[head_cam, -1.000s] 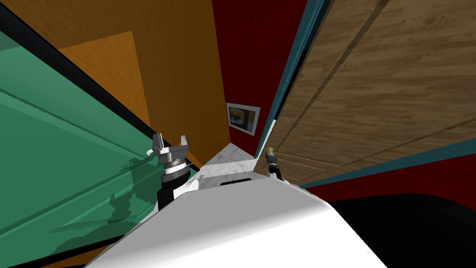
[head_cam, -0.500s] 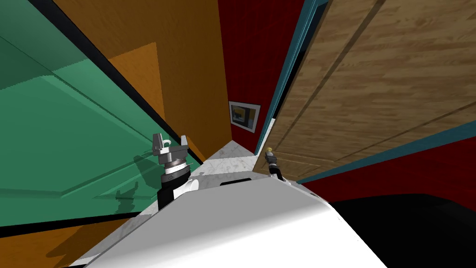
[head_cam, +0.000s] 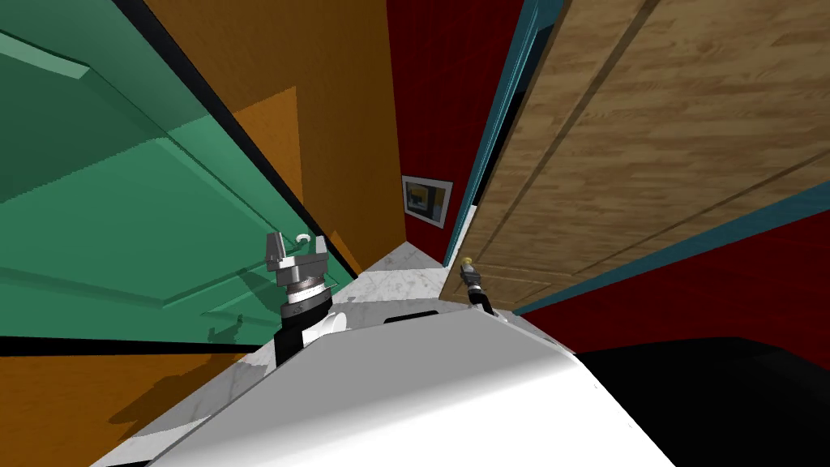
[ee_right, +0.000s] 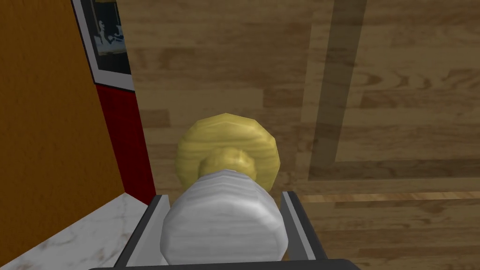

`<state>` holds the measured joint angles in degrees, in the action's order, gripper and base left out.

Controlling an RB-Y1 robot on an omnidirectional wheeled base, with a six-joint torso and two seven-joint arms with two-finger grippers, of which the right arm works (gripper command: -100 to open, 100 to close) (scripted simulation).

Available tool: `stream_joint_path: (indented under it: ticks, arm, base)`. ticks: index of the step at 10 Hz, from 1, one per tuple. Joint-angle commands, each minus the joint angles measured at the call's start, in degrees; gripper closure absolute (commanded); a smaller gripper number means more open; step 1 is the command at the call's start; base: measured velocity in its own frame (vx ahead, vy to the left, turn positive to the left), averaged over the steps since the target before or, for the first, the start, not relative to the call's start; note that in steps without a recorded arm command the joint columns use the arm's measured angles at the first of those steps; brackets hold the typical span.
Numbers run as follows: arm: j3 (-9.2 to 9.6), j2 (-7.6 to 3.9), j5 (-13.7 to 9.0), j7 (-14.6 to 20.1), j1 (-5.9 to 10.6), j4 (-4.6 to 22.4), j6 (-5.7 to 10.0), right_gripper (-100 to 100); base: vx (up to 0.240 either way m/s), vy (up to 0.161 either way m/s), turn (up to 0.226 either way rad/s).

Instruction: Pull the door open

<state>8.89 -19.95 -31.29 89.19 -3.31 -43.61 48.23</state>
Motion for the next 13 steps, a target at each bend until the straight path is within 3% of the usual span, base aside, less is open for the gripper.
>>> stream_joint_path:
  ticks: [1, 13]
  arm:
    - [-0.05, -0.05, -0.03, 0.01, -0.11, 0.06, 0.05, 100]
    - [-0.04, -0.10, -0.04, 0.08, 0.00, 0.23, 0.11, 100]
  base:
    - [-0.232, -0.003, 0.038]
    - [-0.246, 0.014, 0.009]
